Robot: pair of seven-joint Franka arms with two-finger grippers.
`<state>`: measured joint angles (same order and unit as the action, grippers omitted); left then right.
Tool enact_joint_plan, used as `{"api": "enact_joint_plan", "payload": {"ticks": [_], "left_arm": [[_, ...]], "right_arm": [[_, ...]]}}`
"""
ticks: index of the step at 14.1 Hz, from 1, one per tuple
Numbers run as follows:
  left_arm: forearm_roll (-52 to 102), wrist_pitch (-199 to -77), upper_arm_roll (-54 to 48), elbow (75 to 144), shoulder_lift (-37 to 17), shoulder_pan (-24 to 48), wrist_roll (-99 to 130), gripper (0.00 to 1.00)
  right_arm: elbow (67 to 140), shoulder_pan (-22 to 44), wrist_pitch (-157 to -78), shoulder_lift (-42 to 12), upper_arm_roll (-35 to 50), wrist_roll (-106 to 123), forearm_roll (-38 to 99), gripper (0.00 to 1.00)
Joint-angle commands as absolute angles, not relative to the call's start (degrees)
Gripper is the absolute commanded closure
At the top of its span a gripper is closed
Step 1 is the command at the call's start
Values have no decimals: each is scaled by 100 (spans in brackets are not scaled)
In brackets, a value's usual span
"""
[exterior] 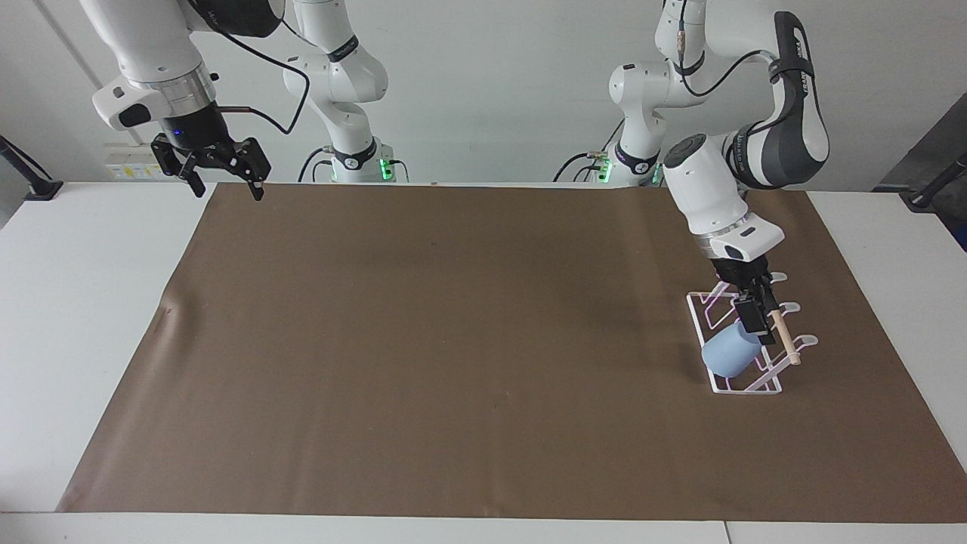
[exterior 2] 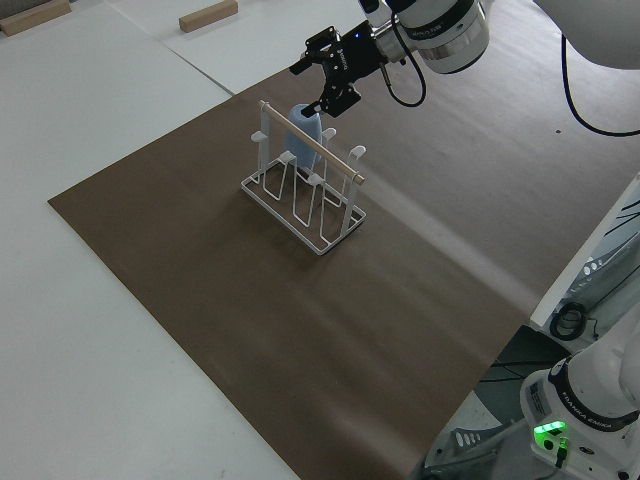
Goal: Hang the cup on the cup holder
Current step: 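Release the cup on the rack and withdraw the left gripper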
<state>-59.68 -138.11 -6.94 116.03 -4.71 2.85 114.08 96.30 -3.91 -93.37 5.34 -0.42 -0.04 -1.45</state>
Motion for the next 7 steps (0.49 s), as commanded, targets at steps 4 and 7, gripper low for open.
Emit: {"api": "enact_joint_plan", "payload": {"ticks": [4,7], "left_arm": [[-4380,-13255,-685,11057,-325,641,11382,0],[-3431,-12930,-764,10872,-177,703,11364,0]], "right_arm": [[9466,-510,-9193,387,35,-316,-114,0],[9475,-510,-9185,395,35,-316,-114,0]]}}
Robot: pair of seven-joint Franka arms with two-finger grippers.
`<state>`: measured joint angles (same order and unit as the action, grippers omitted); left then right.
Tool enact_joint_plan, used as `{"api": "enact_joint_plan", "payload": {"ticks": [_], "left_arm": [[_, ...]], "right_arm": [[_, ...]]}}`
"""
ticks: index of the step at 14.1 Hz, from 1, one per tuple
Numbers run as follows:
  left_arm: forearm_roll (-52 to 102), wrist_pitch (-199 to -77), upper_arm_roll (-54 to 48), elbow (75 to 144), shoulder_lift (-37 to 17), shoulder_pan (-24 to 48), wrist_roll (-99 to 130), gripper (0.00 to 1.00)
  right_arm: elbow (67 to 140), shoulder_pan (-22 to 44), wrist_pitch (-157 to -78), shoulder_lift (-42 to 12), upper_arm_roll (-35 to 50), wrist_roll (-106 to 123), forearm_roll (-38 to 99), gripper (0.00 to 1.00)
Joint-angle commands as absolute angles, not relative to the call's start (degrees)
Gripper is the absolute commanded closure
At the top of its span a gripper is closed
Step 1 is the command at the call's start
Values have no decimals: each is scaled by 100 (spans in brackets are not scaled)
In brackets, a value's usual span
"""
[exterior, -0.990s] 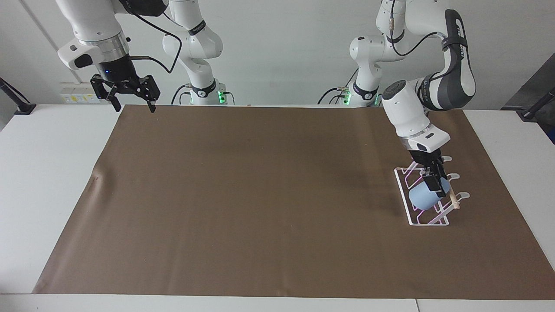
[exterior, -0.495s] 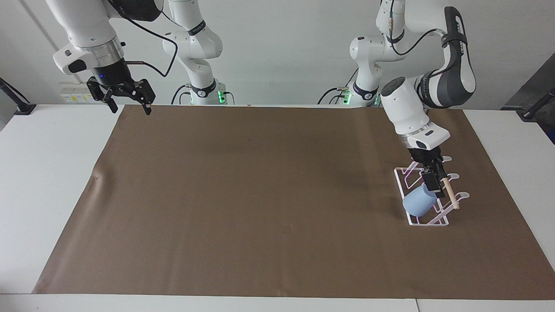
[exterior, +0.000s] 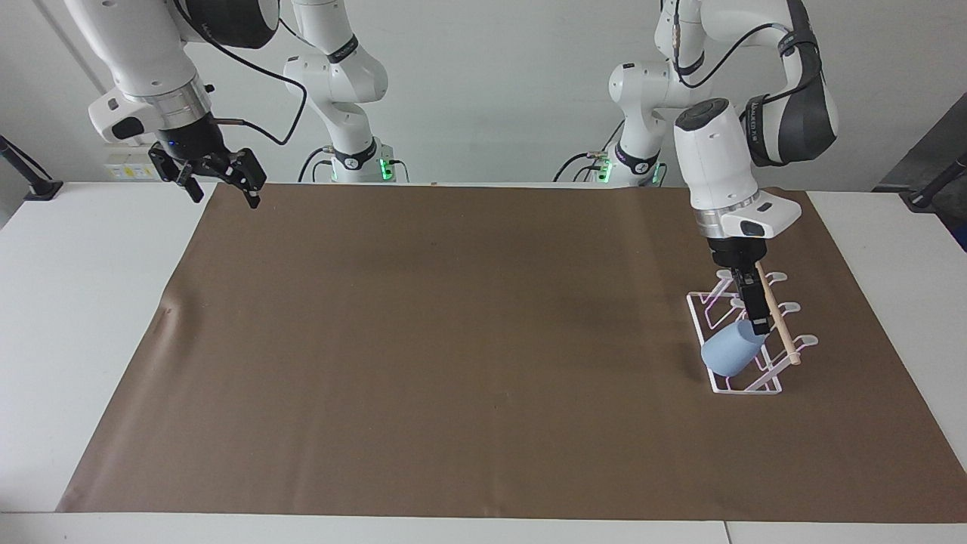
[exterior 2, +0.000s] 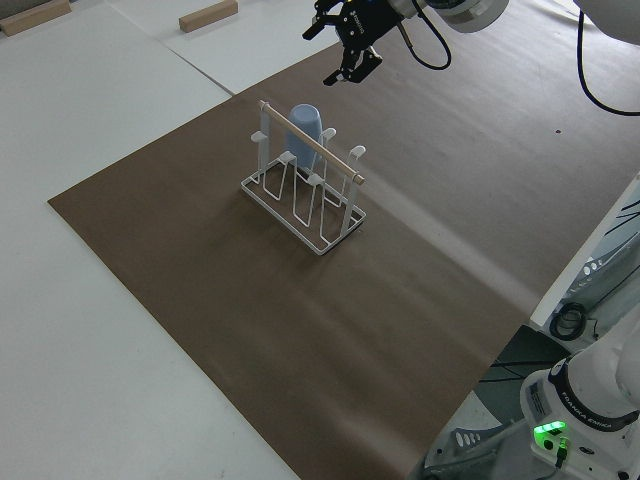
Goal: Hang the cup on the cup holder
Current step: 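Release the cup on the rack and withdraw the left gripper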
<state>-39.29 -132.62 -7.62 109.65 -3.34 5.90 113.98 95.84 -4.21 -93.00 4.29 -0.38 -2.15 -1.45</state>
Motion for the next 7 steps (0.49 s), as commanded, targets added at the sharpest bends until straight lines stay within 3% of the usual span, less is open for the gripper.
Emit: {"api": "enact_joint_plan", "payload": {"ticks": [1,7], "left_arm": [[-3132,-12842,-765,10872,-54,712,11329,0],[-1909,-11842,-791,10863,430,817,10550,0]], "right_arm": [[9475,-518,-9185,396,35,-308,-114,0],[9475,-176,-9220,369,-351,-308,-97,0]]}}
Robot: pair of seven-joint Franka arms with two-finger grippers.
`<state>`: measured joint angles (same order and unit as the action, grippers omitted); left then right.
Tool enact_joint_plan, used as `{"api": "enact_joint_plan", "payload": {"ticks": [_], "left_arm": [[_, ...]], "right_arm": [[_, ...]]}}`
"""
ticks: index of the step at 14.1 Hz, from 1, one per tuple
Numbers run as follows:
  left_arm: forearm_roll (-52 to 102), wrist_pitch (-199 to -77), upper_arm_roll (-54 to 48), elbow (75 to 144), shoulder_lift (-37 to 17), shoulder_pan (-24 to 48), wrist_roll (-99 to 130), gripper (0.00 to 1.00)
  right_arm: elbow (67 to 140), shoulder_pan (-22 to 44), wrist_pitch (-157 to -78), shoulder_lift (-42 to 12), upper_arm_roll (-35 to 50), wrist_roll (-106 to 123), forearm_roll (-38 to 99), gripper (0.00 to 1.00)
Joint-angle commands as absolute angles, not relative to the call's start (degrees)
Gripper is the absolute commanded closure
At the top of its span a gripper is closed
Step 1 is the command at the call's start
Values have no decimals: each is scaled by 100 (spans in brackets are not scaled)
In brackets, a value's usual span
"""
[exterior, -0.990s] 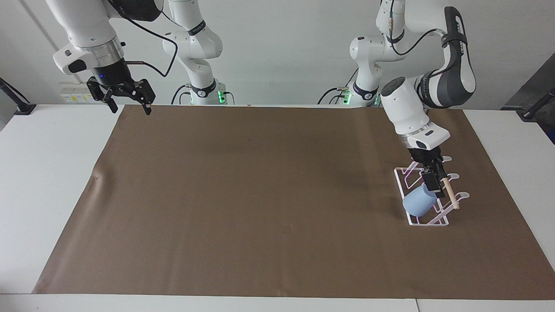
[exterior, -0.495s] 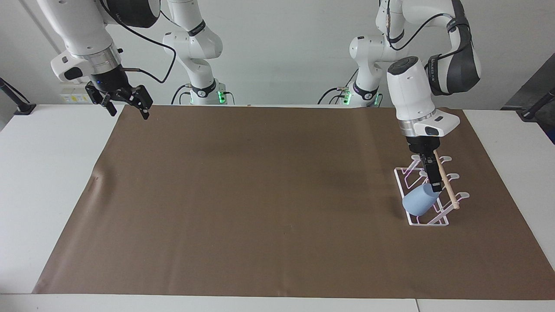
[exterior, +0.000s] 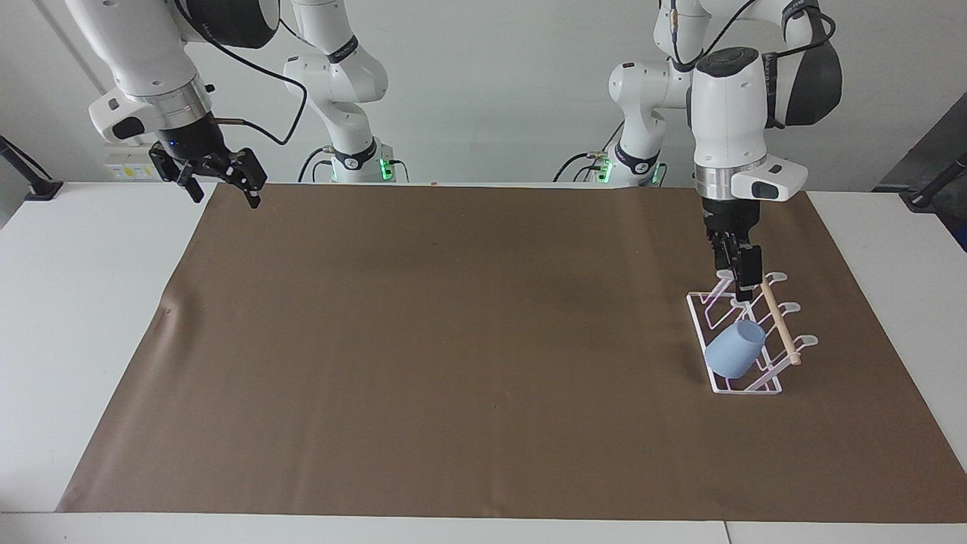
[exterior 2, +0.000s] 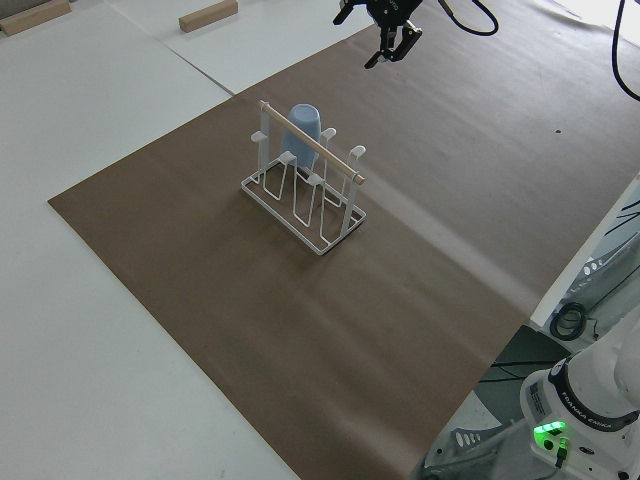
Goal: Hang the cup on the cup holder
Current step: 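Release the cup on the rack and withdraw the left gripper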
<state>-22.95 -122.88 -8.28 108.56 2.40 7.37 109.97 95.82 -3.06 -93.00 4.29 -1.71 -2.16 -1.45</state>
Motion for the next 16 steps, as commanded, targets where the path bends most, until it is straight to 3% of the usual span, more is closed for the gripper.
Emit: {"api": "enact_joint_plan", "payload": {"ticks": [1,11,16], "left_arm": [[-1707,-11621,-791,10846,518,817,10242,0],[-519,-10951,-677,10529,607,660,6552,0],[-229,-10680,-598,10520,606,238,4198,0]], "right_arm": [[9466,-167,-9220,369,-352,-308,-105,0],[9483,-79,-9167,396,-387,-369,-88,0],[9492,-79,-9158,404,-334,-414,-88,0]]}}
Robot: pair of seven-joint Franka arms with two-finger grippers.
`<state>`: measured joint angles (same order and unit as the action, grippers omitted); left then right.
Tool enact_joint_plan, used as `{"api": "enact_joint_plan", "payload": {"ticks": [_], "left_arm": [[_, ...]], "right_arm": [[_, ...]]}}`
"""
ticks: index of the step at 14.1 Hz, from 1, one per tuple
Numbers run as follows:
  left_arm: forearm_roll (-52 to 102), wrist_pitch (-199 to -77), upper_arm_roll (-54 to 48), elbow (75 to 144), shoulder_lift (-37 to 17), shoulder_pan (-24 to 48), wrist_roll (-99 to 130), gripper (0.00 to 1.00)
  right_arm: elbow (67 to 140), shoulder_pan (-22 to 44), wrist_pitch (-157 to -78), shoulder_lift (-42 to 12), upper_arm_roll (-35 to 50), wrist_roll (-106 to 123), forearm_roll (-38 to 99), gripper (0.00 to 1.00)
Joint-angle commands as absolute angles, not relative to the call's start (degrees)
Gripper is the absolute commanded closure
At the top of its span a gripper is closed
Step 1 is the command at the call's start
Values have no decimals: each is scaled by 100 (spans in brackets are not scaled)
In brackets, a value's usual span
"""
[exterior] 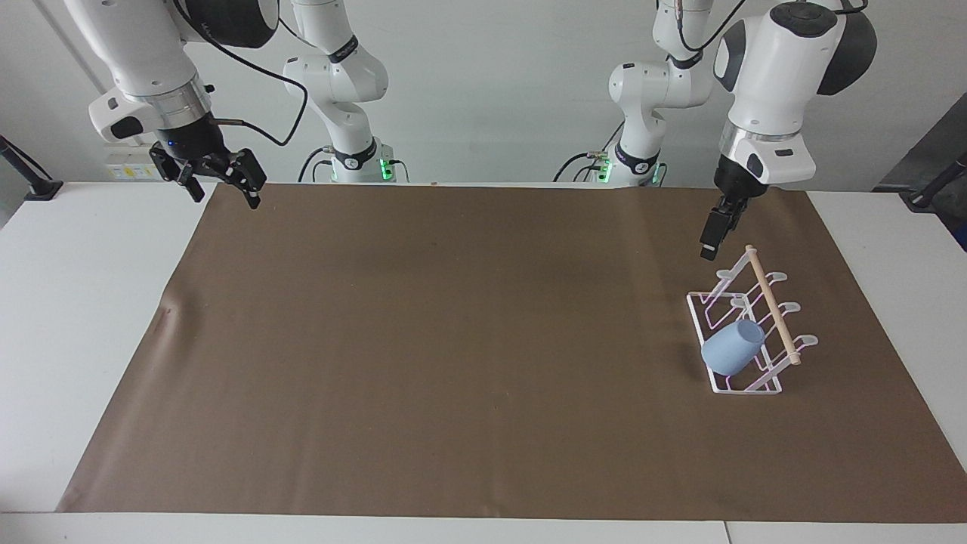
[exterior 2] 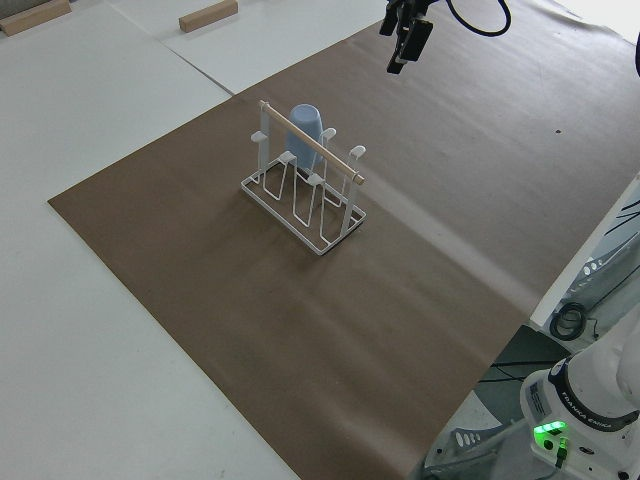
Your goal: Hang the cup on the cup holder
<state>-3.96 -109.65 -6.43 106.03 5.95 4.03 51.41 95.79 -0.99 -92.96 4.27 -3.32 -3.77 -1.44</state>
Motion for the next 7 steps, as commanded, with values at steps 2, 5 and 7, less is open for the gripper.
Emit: {"api": "enact_joint_plan", "payload": {"ticks": [2,5,7], "left_arm": [[-237,-10364,-423,10503,615,229,3003,0],[-299,-9758,-378,10153,572,80,1201,0],[-299,-9423,-378,9880,510,-26,469,0]], "right_arm": [[9492,-70,-9167,404,-317,-352,-70,0],[9492,-35,-9167,404,-237,-352,-62,0],[9518,-35,-9211,413,-237,-343,-62,0]]}}
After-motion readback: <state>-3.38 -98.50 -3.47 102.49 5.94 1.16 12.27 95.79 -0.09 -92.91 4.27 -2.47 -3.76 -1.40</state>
